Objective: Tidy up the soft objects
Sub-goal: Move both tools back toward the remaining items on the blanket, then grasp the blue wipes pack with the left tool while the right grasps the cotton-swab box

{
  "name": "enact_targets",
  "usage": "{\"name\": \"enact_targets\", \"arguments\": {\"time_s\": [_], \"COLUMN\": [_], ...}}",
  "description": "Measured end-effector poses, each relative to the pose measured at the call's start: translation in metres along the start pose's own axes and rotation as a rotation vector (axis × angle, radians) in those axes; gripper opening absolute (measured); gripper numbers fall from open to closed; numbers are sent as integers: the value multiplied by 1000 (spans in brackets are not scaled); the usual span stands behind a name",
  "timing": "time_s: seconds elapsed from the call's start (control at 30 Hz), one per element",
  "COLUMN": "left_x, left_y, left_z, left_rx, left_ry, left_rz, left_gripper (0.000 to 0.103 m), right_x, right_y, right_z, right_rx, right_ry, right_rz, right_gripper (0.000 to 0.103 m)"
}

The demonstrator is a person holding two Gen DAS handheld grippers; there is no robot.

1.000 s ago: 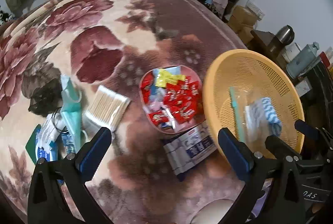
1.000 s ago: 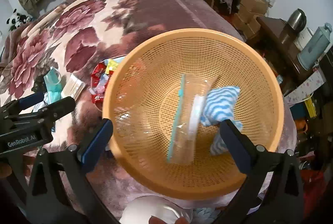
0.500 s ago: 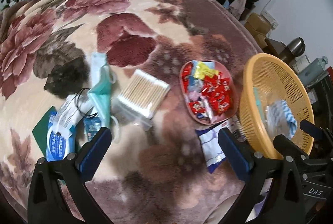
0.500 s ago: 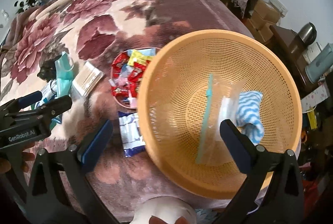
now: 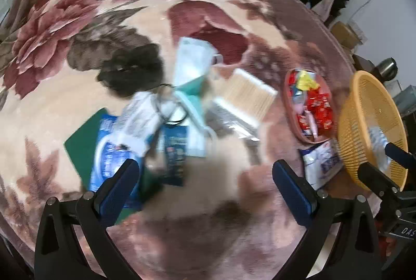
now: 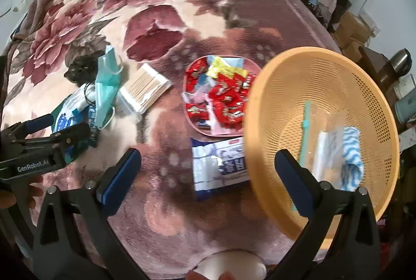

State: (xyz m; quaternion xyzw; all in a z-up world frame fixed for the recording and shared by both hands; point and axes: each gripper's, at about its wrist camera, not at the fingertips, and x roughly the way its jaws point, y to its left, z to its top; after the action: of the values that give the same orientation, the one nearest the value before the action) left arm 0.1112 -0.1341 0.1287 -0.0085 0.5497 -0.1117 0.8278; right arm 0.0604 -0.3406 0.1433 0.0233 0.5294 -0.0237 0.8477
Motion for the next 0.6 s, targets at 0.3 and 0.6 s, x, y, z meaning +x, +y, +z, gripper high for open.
{"name": "enact_targets", "arguments": {"time_s": [0.3, 0.6], "left_x": [3, 27], "left_y": [46, 94], "left_z": [-7, -22], "left_rx": [-73, -153], "left_ry": [8, 58], "left_rz": [19, 45], "left_gripper": [102, 102], "right_x": [15, 35], "right_y": [38, 56], "right_z": [2, 4], "right_rx": [-57, -72], "right_ry": [30, 59], "right_rz": [27, 39], "right_gripper": [103, 103]}}
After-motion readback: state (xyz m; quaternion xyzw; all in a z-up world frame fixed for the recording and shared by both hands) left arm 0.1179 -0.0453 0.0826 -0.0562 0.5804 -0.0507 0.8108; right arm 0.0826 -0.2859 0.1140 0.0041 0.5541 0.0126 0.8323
